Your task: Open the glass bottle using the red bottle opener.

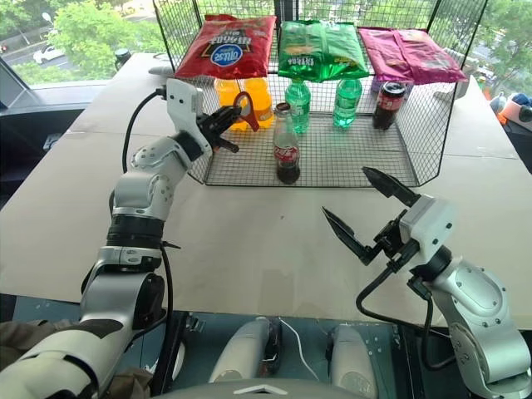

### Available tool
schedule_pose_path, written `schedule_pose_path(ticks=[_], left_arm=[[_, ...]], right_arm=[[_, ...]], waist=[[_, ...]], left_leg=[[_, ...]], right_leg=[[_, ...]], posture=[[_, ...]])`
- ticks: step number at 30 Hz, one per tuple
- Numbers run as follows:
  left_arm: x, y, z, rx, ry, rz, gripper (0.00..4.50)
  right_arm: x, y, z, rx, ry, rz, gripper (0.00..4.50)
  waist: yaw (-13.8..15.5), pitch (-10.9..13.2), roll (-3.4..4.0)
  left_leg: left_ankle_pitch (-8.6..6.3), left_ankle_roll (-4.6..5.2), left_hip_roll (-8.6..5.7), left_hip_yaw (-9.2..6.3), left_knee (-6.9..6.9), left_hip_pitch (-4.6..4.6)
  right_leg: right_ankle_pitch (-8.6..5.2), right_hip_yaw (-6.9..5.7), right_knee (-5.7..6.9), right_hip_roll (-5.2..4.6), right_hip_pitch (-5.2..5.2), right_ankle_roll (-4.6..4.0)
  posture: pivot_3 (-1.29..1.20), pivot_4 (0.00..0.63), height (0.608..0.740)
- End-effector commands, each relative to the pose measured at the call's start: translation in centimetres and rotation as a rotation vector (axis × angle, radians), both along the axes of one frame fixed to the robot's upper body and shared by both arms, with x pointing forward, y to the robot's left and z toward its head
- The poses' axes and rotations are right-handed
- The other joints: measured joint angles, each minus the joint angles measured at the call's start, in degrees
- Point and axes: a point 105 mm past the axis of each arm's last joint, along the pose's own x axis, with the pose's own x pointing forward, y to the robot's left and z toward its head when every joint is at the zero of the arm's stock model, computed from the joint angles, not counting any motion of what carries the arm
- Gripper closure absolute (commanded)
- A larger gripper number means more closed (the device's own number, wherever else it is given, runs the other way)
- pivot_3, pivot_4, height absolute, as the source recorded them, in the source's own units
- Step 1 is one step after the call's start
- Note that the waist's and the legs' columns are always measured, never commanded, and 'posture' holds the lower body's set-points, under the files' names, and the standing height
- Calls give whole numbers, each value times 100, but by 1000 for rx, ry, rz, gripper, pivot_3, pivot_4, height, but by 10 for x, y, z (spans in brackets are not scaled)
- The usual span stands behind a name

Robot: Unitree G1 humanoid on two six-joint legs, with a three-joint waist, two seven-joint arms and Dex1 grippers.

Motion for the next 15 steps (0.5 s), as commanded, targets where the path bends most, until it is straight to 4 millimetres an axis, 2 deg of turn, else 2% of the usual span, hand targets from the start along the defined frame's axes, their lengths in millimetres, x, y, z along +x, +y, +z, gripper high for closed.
schedule_pose_path(ticks=[1, 15], left_arm=[[-4, 0, 17, -10, -63, -13, 4463], [-32, 9, 22, -55, -50, -145, 4463]], right_arm=[[-4, 0, 10, 7, -55, -6, 0], [3, -2, 4, 28, 6, -36, 0]], waist=[[0, 0, 0], [2, 0, 0]], left_leg=[[0, 0, 0, 0, 1, -1], [0, 0, 3, -2, 7, 0]], right_leg=[[0, 0, 0, 0, 0, 0], [0, 1, 8, -1, 0, -1]], posture=[[0, 150, 740], [0, 150, 740]])
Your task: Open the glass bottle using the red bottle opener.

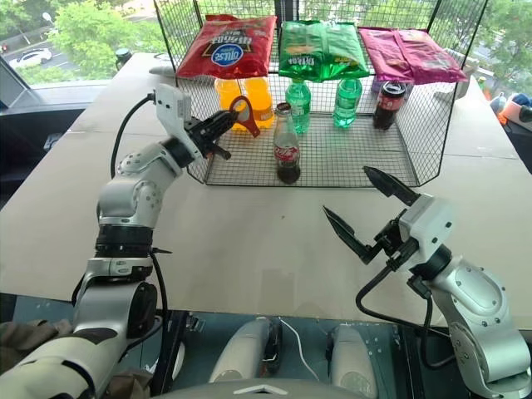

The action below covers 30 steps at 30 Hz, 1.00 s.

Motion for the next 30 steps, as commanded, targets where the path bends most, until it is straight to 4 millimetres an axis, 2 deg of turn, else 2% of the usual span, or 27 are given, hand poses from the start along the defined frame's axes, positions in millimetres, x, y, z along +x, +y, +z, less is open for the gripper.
schedule_pose_path(ticks=[1, 7, 12, 16, 20, 23, 26, 30], left_arm=[[-13, 3, 23, -18, -71, -45, 4463], [-35, 11, 30, -85, -20, -156, 4463], [-70, 25, 39, -244, 129, -319, 4463], [-97, 30, 41, -340, 243, -418, 4463], [-120, 8, 33, -323, 306, -544, 4463], [-133, -25, 27, -292, 338, -700, 4463], [-138, -39, 26, -268, 350, -783, 4463], [-140, -47, 25, -204, 353, -852, 4463]], right_arm=[[1, -2, 6, 36, -3, -27, 0], [6, 1, 0, -11, 61, -45, 0], [9, 5, 3, -179, 41, -120, 0], [12, 12, 12, -237, 2, -108, 0], [11, 26, 20, -60, 145, 41, 0], [-1, 44, 19, 1, 295, 273, 0], [-6, 50, 20, 15, 398, 399, 0], [-4, 50, 22, 26, 532, 488, 0]], waist=[[6, 0, 0], [-5, 0, 0], [-15, 1, 1], [-22, 1, 0], [9, 2, -6], [22, 4, -9], [-2, 5, -9], [-21, 6, -9]], left_leg=[[0, 0, 1, -1, 2, 0], [0, 0, 2, -1, 7, 0], [0, -1, 8, 0, 10, 0], [0, -2, 11, 1, 16, 1], [-1, -2, 12, -5, 26, 2], [-1, -1, 10, -9, 35, 1], [-2, -1, 7, -9, 43, 1], [-2, -1, 12, -4, 43, 1]], right_leg=[[0, -1, 1, 0, 0, 0], [-3, 1, 7, -1, 0, -7], [-10, 3, 18, -2, -8, -13], [-24, 8, 28, -2, -12, -6], [-26, 3, 31, -5, -8, -6], [-13, -1, 34, -11, 0, -25], [-12, 1, 34, -12, 2, -26], [-13, 4, 42, -9, -3, -29]], posture=[[0, 150, 740], [0, 150, 740], [0, 150, 740], [0, 150, 740], [0, 150, 740], [0, 150, 740], [0, 150, 740], [0, 150, 740]])
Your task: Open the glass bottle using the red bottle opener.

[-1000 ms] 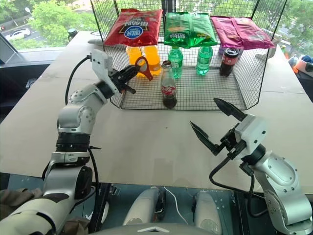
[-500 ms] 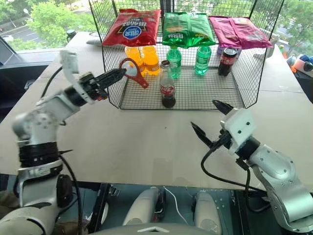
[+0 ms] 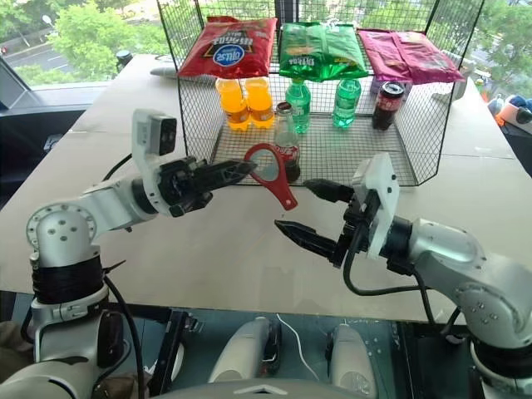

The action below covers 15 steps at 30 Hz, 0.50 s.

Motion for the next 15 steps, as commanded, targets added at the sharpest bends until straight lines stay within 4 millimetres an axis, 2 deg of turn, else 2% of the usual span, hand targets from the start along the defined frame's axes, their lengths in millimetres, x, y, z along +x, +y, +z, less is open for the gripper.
schedule_pose_path(ticks=[1, 14, 15], left_arm=[[-6, -5, 10, 25, -85, -71, 4463], [-11, -2, 4, 95, -161, -120, 4463], [-11, -2, 4, 98, -167, -120, 4496]], right_arm=[[-2, -2, 11, 34, 87, 79, 0], [-3, 1, 18, 39, 207, 159, 0], [-2, 2, 20, 44, 214, 162, 258]], waist=[[-3, 0, 0], [15, 2, -1], [14, 2, -1]], left_leg=[[0, 1, 0, 2, -2, -1], [-6, 11, -2, 5, -8, -18], [-6, 11, -2, 4, -8, -18]], right_leg=[[0, 1, 1, 0, -3, -1], [-1, 2, -17, -4, -13, -1], [-1, 2, -17, -4, -13, -1]], posture=[[0, 150, 740], [0, 150, 740], [0, 150, 740]])
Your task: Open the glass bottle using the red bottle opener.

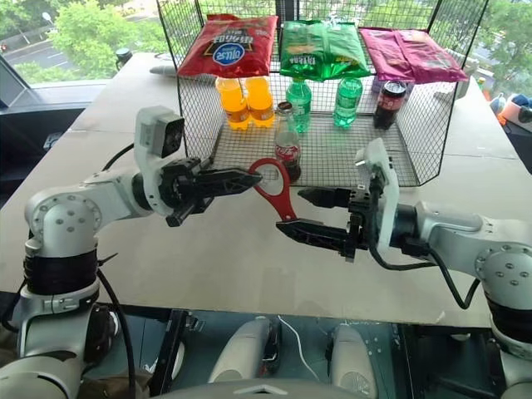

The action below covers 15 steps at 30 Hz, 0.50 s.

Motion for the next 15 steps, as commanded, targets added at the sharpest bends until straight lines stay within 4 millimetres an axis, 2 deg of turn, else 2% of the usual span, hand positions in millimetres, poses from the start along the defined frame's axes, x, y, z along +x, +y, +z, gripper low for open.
schedule_pose_path(ticks=[1, 2, 4, 15], left_arm=[[-5, 0, 5, 7, -64, -17, 4500], [-6, 0, 5, 9, -68, -19, 4500], [-7, 0, 4, 12, -74, -26, 4500], [-13, -1, 1, 17, -97, -44, 4500]], right_arm=[[-3, 5, 10, 28, -6, 33, 541], [-3, 7, 11, 25, -3, 37, 835], [-3, 9, 11, 16, 1, 45, 1747], [-3, 18, 6, -2, 28, 77, 1747]], waist=[[-1, 1, 0], [-1, 1, 0], [-1, 1, 0], [2, 1, 0]], left_leg=[[0, 0, 0, 0, -1, 0], [0, 0, 1, 0, -1, 0], [0, 0, 1, 0, -2, -1], [-4, 6, 1, -1, -7, -9]], right_leg=[[0, 0, 0, 0, 0, 0], [0, 0, 0, 0, -1, 0], [0, 0, -1, -1, -2, 0], [1, -3, -18, -1, -4, 1]], posture=[[0, 150, 740], [0, 150, 740], [0, 150, 740], [0, 150, 740]])
